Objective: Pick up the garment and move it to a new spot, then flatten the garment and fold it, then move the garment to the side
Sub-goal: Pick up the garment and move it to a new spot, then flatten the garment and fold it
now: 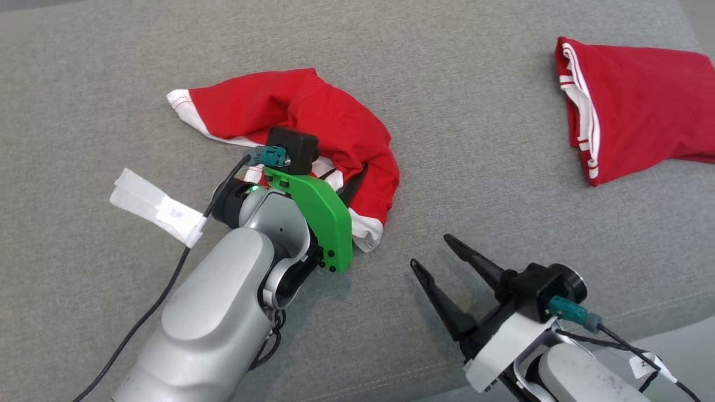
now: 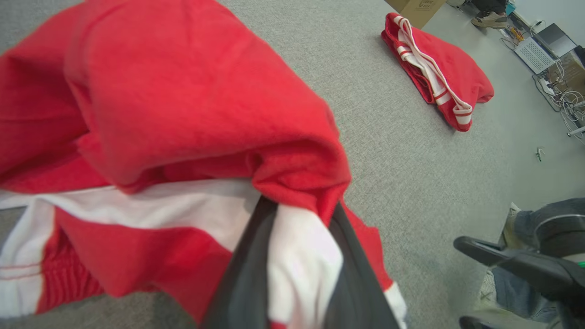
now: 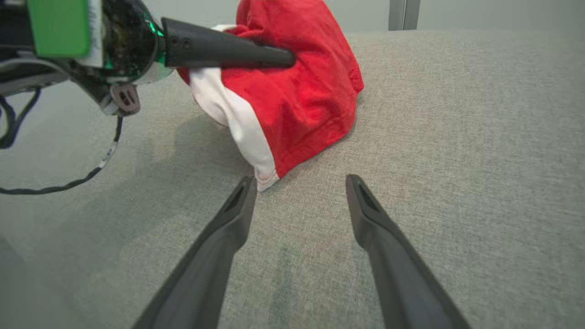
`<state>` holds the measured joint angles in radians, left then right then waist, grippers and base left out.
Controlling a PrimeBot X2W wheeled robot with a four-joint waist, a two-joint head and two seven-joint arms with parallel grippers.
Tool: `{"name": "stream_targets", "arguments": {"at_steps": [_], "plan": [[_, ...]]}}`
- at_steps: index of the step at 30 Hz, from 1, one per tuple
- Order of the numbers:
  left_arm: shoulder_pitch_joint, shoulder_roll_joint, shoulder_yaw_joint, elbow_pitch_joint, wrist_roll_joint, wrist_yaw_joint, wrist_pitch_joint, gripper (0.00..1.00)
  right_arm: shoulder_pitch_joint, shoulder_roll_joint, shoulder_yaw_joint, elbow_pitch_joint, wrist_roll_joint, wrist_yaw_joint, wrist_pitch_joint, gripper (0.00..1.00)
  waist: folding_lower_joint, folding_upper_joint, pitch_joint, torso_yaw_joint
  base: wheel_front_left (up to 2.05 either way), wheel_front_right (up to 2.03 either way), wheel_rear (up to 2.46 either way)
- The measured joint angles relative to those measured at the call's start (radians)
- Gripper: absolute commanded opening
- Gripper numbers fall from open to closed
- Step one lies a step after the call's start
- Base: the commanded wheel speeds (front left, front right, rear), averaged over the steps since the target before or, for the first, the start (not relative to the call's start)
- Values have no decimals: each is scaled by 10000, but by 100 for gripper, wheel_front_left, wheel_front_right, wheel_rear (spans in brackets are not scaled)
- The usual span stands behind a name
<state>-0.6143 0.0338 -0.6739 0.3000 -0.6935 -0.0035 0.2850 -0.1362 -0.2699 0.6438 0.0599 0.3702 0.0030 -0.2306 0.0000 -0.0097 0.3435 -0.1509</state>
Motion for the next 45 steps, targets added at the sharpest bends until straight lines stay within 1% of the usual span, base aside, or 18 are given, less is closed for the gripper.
{"name": "stream_targets", "arguments": {"at_steps": [1,3,4,5,6,7,8,12,18,27,36,38,39,40,42,43,44,45], "plan": [[-25,13,21,107,88,94,-50,0,-2,27,221,63,-61,153,82,100,0,0,-22,-135,0,0,0],[-102,61,-46,253,146,255,-58,0,1,65,445,178,-138,240,157,100,0,0,-65,-394,0,0,0],[-168,59,-52,360,146,334,-59,0,-4,29,518,244,-213,339,228,100,0,0,-86,-508,0,0,0],[-241,58,-50,481,157,426,-77,19,-4,12,573,330,-238,410,251,100,0,0,-104,-606,0,0,0],[-294,58,-44,602,219,506,-107,41,-12,8,635,412,-286,414,267,100,0,0,-121,-690,0,0,0],[-350,58,-63,752,282,573,-134,84,-45,8,677,485,-349,431,305,100,0,0,-139,-761,0,0,0],[-393,59,-82,884,337,585,-150,100,-65,12,679,541,-399,435,305,100,0,0,-158,-805,0,0,0],[-628,40,-38,1344,909,792,-412,100,-204,23,533,767,-441,416,303,100,0,0,-224,-734,0,0,0],[-727,40,127,1490,905,869,-848,100,-433,77,276,1110,-443,380,291,100,0,0,-282,-308,0,0,0],[-686,38,33,1055,73,907,-1461,100,-838,167,261,1810,-541,385,295,100,0,0,-363,448,0,0,0],[-312,38,40,830,-161,922,-1952,100,-855,186,31,2546,-374,378,305,100,0,0,-498,1231,0,0,0],[-197,38,117,830,-161,936,-2013,100,-856,203,-15,2708,-255,378,305,98,0,0,-529,1374,0,0,0],[-128,38,171,832,-161,953,-2082,100,-857,211,-35,2788,-234,378,305,96,0,0,-546,1440,0,0,0],[-71,40,219,832,-161,980,-2082,100,-858,230,-54,2857,-194,378,305,96,0,0,-563,1498,0,0,0],[59,40,272,836,-173,1003,-2167,100,-871,286,-82,3010,-151,382,305,84,0,0,-593,1597,0,0,0],[122,38,314,838,-236,1005,-2169,100,-890,330,-79,3083,-148,382,307,81,0,0,-609,1632,0,0,0],[193,40,345,848,-268,1005,-2173,100,-918,397,-82,3152,-86,385,307,71,0,0,-624,1656,0,0,0],[256,40,357,874,-270,1005,-2190,100,-962,472,-86,3218,-40,389,307,49,0,0,-635,1672,0,0,0]]}}
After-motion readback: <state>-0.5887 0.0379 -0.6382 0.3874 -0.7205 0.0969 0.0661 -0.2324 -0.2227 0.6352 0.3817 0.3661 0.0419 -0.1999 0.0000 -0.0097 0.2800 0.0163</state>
